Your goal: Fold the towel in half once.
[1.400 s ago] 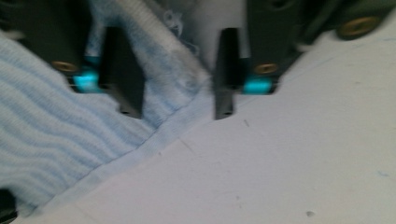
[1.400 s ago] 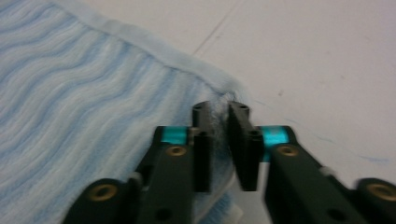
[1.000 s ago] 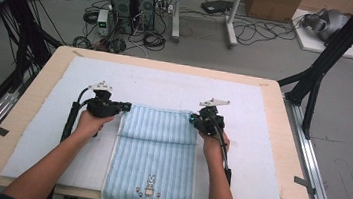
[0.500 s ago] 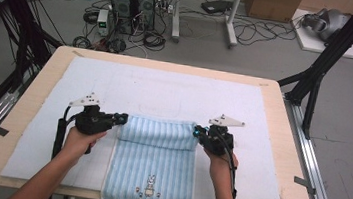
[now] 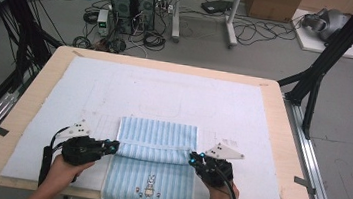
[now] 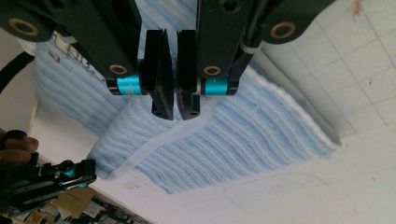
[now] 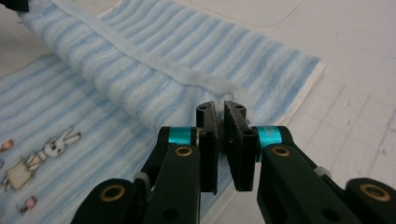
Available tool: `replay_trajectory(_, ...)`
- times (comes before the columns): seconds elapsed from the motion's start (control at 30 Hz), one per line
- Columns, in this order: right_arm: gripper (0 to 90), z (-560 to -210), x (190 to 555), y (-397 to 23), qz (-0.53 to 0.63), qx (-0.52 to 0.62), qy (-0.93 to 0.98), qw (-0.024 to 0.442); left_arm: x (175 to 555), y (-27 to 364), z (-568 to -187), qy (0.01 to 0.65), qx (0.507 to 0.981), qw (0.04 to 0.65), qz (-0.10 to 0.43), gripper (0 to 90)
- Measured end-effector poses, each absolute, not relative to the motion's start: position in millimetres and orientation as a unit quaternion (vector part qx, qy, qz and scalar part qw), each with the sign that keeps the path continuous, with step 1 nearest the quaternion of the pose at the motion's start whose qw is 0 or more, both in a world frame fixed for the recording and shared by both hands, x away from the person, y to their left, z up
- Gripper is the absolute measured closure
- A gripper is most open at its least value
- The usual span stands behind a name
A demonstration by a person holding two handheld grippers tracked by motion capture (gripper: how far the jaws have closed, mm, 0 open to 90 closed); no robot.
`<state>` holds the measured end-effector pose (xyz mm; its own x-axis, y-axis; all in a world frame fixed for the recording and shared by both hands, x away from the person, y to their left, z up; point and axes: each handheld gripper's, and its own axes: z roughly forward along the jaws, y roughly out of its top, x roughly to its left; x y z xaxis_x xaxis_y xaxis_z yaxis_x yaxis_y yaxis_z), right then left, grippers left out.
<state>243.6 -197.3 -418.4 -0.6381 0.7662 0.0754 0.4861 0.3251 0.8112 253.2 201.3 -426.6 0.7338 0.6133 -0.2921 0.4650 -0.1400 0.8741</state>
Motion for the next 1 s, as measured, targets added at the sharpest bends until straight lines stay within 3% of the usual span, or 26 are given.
replay_trajectory(0.07, 80.9, -420, 239, -198, 0.423, 0.393, 0.801, 0.161, 252, 203, -430, 0.367, 0.749, 0.548, 0.062, 68.7)
replay_trajectory(0.13, 68.2, -419, 238, -201, 0.43, 0.394, 0.796, 0.162, 254, 206, -432, 0.38, 0.748, 0.539, 0.069, 51.3)
replay_trajectory(0.17, 66.3, -416, 239, -203, 0.441, 0.401, 0.787, 0.159, 256, 208, -432, 0.385, 0.747, 0.537, 0.075, 48.1)
replay_trajectory(0.4, 56.4, -405, 270, -194, 0.447, 0.416, 0.768, 0.193, 274, 222, -427, 0.408, 0.727, 0.544, 0.091, 47.8)
replay_trajectory(0.5, 63.6, -413, 292, -180, 0.407, 0.414, 0.79, 0.197, 283, 225, -425, 0.417, 0.721, 0.545, 0.096, 48.1)
replay_trajectory(0.6, 71.1, -428, 304, -169, 0.378, 0.416, 0.81, 0.164, 287, 226, -424, 0.421, 0.719, 0.544, 0.098, 48.4)
replay_trajectory(0.8, 77.6, -438, 291, -163, 0.37, 0.38, 0.839, 0.118, 287, 232, -426, 0.424, 0.719, 0.542, 0.102, 48.8)
replay_trajectory(1.0, 77.4, -439, 253, -169, 0.374, 0.329, 0.859, 0.122, 288, 236, -424, 0.423, 0.717, 0.544, 0.107, 48.5)
